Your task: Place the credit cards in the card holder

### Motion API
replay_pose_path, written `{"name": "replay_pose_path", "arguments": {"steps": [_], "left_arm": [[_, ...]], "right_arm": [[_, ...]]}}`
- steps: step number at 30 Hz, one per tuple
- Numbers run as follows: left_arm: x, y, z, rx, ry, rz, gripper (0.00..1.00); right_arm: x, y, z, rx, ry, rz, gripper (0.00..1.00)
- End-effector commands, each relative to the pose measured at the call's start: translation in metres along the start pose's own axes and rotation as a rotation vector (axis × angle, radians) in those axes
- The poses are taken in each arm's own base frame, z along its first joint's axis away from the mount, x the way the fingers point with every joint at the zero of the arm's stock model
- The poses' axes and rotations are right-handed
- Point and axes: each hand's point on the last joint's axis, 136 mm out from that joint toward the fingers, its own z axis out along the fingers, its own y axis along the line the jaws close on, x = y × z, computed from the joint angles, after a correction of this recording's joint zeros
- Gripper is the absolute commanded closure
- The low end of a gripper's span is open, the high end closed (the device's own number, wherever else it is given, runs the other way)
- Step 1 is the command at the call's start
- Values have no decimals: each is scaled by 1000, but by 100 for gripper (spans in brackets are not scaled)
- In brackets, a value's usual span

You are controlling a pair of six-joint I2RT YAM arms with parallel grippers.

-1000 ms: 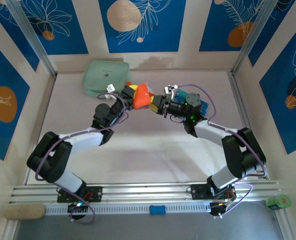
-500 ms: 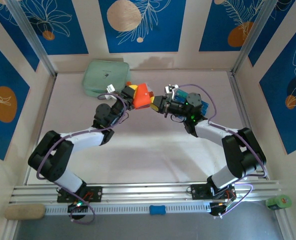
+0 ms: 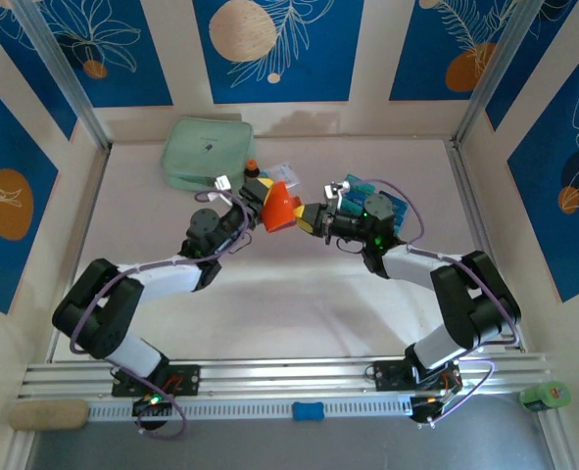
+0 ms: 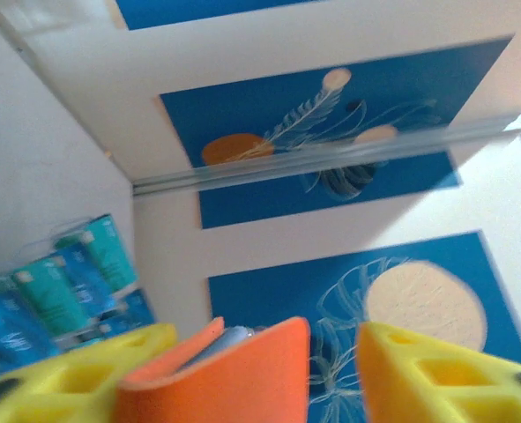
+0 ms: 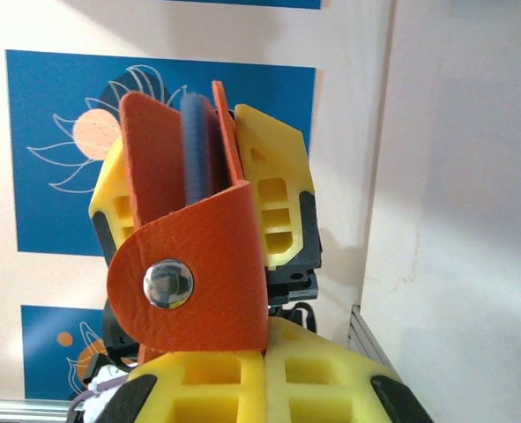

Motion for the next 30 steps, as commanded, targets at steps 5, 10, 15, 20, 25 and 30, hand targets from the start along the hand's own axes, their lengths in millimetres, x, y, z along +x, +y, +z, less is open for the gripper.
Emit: {"name": "replay_pose_path", "arguments": {"steps": [5,10,15,20,25,30], "left_arm": [[3,31,-33,-134,26,128,0],[-1,49,-55,-266,51,246,0],[-4,46,-69,-451,139,476,0],[-5,43,-66,-601,262,641,0],[9,55,-55,-735,427,760,0],[23,77,-51,-875,563,900,0]], "right_arm": [[12,-18,-10,-2,0,-42,100],[19,-41,-15,24,-6,-23,100],[27,-63,-18,52,-12,-7,100],[35,-83,-16,73,-11,12,100],[40,-99,-13,86,-15,31,100],[42,-110,-10,87,-17,48,100]]}}
